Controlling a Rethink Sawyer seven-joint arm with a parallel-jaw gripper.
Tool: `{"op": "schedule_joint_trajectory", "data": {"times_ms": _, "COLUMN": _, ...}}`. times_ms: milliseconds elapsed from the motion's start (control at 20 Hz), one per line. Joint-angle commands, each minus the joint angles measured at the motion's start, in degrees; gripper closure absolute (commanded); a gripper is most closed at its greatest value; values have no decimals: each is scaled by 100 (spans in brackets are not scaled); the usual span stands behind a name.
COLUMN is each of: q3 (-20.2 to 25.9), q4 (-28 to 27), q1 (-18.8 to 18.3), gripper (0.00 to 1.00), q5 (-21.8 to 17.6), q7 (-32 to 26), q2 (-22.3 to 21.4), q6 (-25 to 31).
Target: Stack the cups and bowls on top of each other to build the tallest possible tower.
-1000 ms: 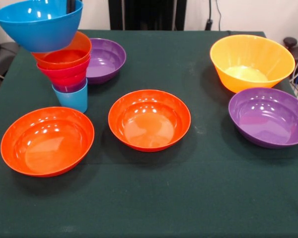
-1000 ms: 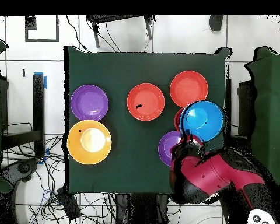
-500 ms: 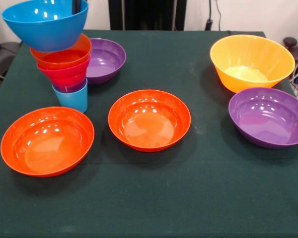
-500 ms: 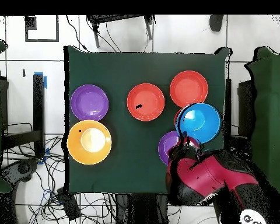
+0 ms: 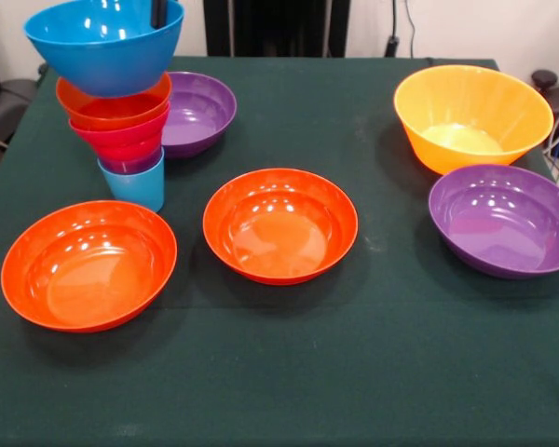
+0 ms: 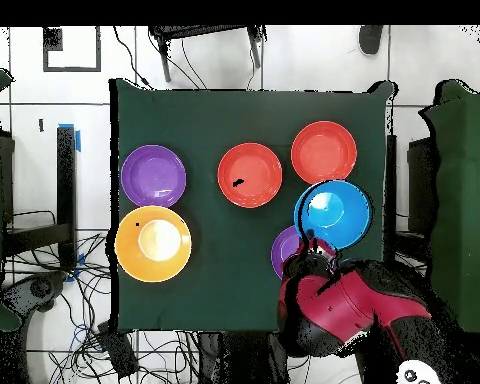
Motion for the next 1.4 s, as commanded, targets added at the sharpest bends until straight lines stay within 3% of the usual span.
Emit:
{"op": "schedule_joint_trajectory", "data": {"times_ms": 50, "q3": -277, "q4": 249, "q1": 150, "gripper": 100, "q5": -265, "q7": 268, "q2": 211, "q6": -289}}
{"op": "schedule_joint_trajectory", "data": {"times_ms": 300, "q3": -327, "q4": 243, "q1": 246, "gripper": 100, "q5": -234, "q7": 304, "q2": 197, "q6": -317}}
{"op": "schedule_joint_trajectory", "data": {"times_ms": 700, "q3": -91, "q4": 186, "q1": -13, "gripper": 100, "q5": -109, "q7": -50, "q2": 351, "q6": -318}}
{"op": "schedule_joint_trajectory", "data": {"times_ms": 1400, "q3": -213, "q4": 156, "q1": 196, "gripper": 100, "q5": -141, "q7": 133, "q2": 347, "q6": -354}}
